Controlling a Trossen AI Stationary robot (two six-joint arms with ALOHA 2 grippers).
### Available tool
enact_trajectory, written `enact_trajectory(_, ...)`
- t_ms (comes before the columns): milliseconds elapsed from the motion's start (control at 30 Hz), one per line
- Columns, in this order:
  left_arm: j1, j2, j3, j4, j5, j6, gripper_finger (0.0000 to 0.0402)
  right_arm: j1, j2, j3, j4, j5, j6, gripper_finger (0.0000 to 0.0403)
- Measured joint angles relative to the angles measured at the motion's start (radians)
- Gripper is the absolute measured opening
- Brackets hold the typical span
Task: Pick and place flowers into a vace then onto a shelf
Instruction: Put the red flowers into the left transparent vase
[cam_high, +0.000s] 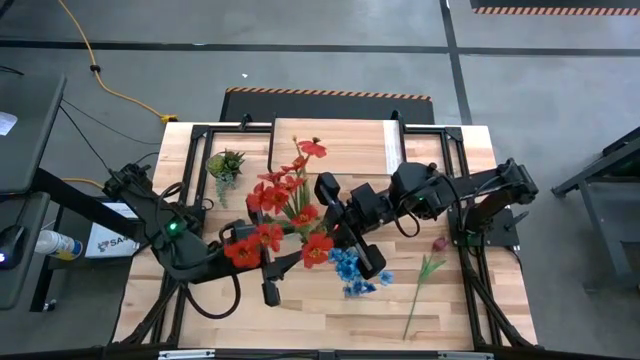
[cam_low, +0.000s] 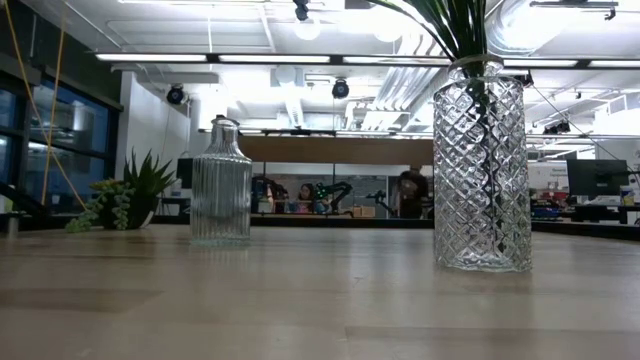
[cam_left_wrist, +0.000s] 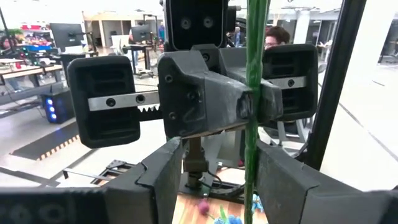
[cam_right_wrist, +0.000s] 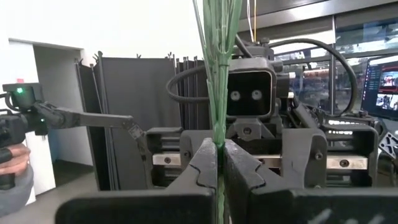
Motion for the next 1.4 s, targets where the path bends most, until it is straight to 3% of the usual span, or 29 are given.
enact_trajectory(467,0.000,0.000,0.000,0.000,-0.015,0.000,0.0211,0.000,0.000,0.000,-0.039,0.025,0.000,0.0000)
enact_trajectory(600,0.000,0.000,0.000,-0.006,-0.010,-0.015,0.0168,0.000,0.000,0.000,-0.041,0.027,0.000,0.0000)
enact_trajectory(867,-0.001,0.000,0.000,-0.012,0.004,-0.018,0.0041,-0.001,-0.002,0.000,-0.041,0.029,0.001,0.0000)
enact_trajectory(1400,-0.001,0.000,0.000,-0.015,0.028,-0.026,0.0041,0.000,-0.002,0.000,-0.044,0.017,0.026,0.0000)
